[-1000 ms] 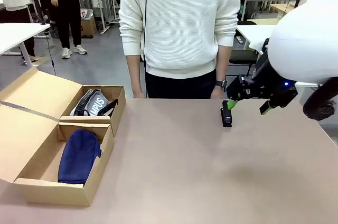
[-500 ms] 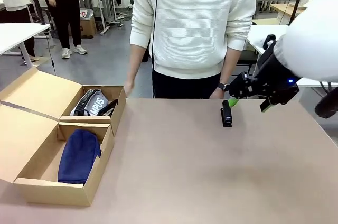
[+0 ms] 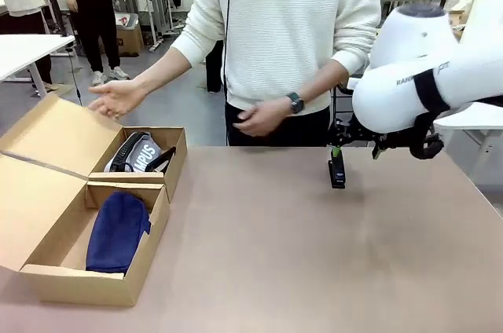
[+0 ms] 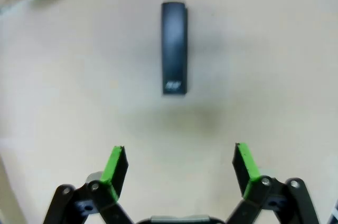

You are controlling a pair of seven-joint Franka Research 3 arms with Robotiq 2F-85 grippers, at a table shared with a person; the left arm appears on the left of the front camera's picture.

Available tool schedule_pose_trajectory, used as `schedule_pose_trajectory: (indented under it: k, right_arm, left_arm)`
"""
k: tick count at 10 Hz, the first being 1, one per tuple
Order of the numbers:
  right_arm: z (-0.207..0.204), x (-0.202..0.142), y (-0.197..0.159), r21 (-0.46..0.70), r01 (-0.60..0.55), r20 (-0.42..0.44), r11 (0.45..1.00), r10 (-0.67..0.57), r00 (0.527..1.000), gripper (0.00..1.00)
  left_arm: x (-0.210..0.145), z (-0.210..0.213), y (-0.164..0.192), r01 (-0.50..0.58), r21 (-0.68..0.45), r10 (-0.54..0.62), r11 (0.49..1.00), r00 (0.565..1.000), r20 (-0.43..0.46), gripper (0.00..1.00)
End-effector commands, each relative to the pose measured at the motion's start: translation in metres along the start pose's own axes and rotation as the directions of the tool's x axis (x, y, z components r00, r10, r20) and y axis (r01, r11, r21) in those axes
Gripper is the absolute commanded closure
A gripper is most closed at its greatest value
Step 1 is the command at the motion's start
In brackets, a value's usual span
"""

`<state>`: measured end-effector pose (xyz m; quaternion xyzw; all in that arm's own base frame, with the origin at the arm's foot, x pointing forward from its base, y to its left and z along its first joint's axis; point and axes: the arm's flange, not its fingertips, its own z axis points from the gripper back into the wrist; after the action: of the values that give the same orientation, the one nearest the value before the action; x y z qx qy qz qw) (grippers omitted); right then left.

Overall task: Place items inside the box.
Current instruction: Pick up a Pencil pouch or Stapler and place it inside the Mailer Box closest to the robot.

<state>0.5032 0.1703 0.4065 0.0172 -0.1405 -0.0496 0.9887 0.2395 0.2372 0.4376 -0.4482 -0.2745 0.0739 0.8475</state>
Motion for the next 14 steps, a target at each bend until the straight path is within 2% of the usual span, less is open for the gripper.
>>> schedule_pose_trajectory:
  k: [1, 2, 3, 5, 8, 12, 13, 14]
  right_arm:
    - [-0.046, 0.033, 0.012, -0.031, 0.077, 0.046, 0.997, -0.075, 0.996, 0.0]
    - [-0.073, 0.034, 0.008, -0.05, 0.061, 0.1, 0.997, -0.056, 0.993, 0.0]
    - [-0.096, 0.036, 0.008, -0.014, 0.061, 0.134, 0.998, -0.059, 0.989, 0.0]
    - [-0.113, 0.034, 0.012, 0.064, 0.049, 0.201, 0.997, -0.061, 0.978, 0.0]
    - [-0.128, 0.038, 0.01, 0.027, 0.059, 0.155, 0.998, -0.063, 0.986, 0.0]
    - [-0.128, 0.036, 0.013, 0.039, 0.041, 0.159, 0.998, -0.046, 0.986, 0.0]
    - [-0.128, 0.035, 0.013, 0.041, 0.046, 0.15, 0.998, -0.052, 0.987, 0.6]
    - [-0.128, 0.034, 0.014, 0.05, 0.049, 0.142, 0.998, -0.056, 0.988, 0.6]
  left_arm:
    - [0.0, 0.0, -0.001, 0.022, -0.024, -0.021, 0.999, 1.0, 0.02, 0.0]
    - [0.0, 0.0, -0.001, 0.022, -0.024, -0.021, 0.999, 1.0, 0.02, 0.0]
    - [0.0, 0.0, -0.001, 0.022, -0.024, -0.021, 0.999, 1.0, 0.02, 0.0]
    - [0.0, 0.0, -0.001, 0.022, -0.024, -0.021, 0.999, 1.0, 0.02, 0.0]
    - [0.0, 0.0, -0.001, 0.022, -0.024, -0.021, 0.999, 1.0, 0.02, 0.0]
    - [0.0, 0.0, -0.001, 0.022, -0.024, -0.021, 0.999, 1.0, 0.02, 0.0]
    - [0.0, 0.0, -0.001, 0.022, -0.024, -0.021, 0.999, 1.0, 0.02, 0.0]
    - [0.0, 0.0, -0.001, 0.022, -0.024, -0.021, 0.999, 1.0, 0.02, 0.0]
